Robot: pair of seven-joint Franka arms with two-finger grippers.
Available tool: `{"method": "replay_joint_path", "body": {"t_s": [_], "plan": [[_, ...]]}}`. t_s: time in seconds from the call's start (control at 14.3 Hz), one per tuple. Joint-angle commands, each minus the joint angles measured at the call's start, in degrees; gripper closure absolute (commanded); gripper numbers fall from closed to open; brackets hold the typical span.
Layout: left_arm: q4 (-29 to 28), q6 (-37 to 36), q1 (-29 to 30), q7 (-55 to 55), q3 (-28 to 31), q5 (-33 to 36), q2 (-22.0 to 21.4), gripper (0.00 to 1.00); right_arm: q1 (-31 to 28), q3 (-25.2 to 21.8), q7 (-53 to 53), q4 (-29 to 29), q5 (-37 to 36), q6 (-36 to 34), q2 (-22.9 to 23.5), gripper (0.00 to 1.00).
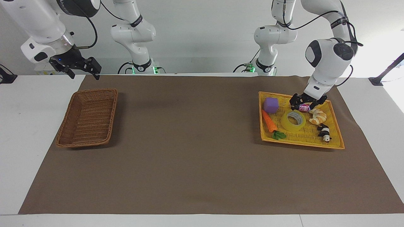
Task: Move tape to another basket
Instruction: 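Move the left gripper over the yellow tape roll in the tray, then lower the left gripper and grasp the tape roll's rim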
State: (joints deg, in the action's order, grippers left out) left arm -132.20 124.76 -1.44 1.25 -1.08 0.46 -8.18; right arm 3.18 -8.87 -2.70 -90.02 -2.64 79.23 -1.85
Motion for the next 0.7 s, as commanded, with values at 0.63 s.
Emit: {"method": "replay_joint_path", "body": {"t_s": [0.63], "plan": [[-4.7, 14.7, 4.2, 1.4, 0.3, 0.3, 6.1, 0.01, -0.3, 0.3, -1.0, -0.3, -0.3, -0.1, -0.7, 0.00]]}}
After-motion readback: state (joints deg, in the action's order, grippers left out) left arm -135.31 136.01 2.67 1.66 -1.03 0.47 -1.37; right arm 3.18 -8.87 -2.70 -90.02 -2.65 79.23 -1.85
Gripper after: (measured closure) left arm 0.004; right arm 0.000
